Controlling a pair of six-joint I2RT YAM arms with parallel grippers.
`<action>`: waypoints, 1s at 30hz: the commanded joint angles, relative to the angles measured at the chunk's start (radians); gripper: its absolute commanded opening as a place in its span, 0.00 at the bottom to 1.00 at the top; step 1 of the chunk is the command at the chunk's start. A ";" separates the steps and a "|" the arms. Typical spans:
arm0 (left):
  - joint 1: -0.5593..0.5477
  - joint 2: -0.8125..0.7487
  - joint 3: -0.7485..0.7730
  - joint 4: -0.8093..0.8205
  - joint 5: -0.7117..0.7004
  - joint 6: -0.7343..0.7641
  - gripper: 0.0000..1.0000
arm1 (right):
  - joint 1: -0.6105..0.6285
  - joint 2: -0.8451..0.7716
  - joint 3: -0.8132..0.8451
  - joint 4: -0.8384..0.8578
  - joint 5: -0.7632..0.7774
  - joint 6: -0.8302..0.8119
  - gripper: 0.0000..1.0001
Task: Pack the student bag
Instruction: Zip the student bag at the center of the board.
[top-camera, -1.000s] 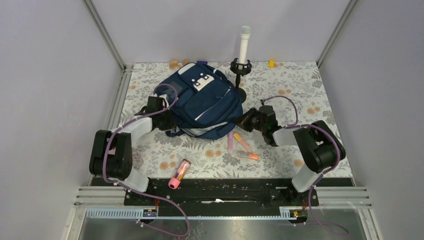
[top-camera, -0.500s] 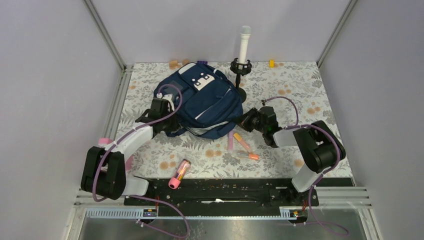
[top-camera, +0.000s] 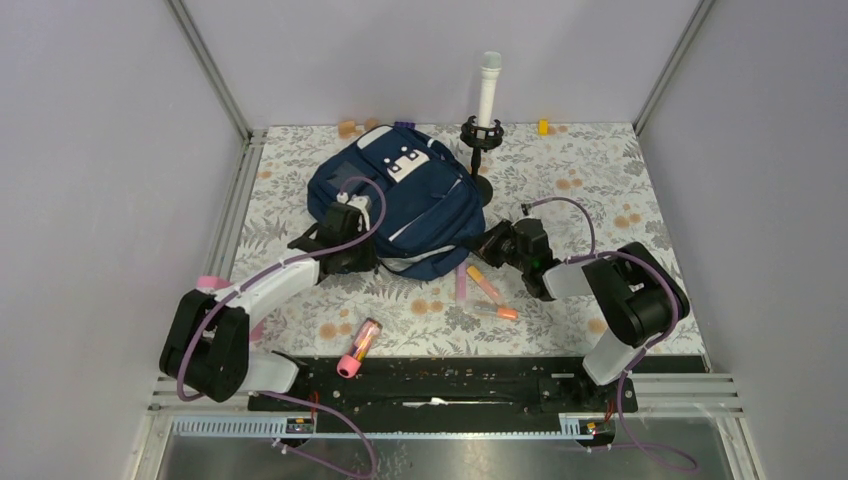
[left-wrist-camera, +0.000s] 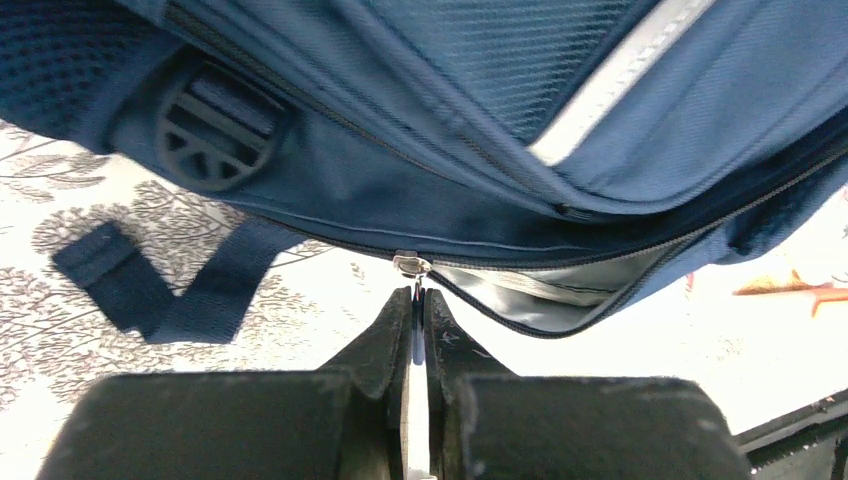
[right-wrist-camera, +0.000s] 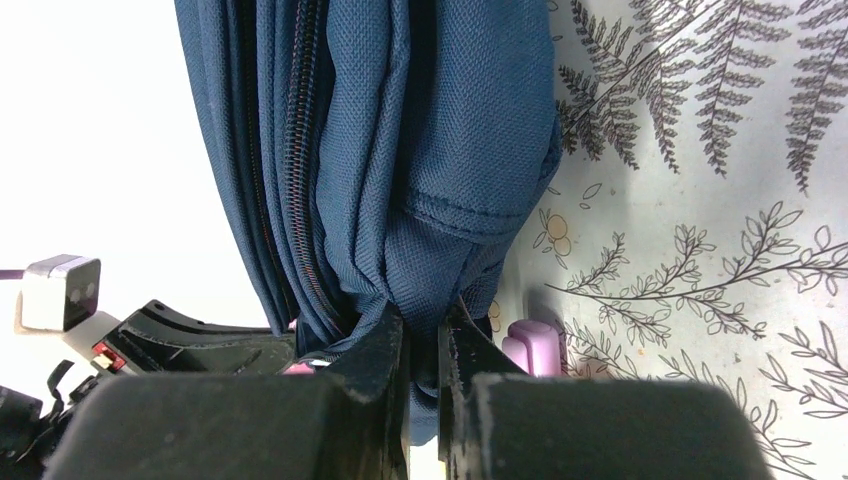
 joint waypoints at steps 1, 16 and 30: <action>-0.055 0.009 0.050 0.055 0.010 -0.046 0.00 | 0.037 -0.023 -0.001 0.100 0.111 0.021 0.00; -0.204 0.061 0.115 0.117 0.014 -0.124 0.00 | 0.156 0.012 0.026 0.110 0.171 0.038 0.00; -0.331 0.187 0.224 0.184 0.011 -0.199 0.00 | 0.238 0.022 0.055 0.084 0.205 0.018 0.00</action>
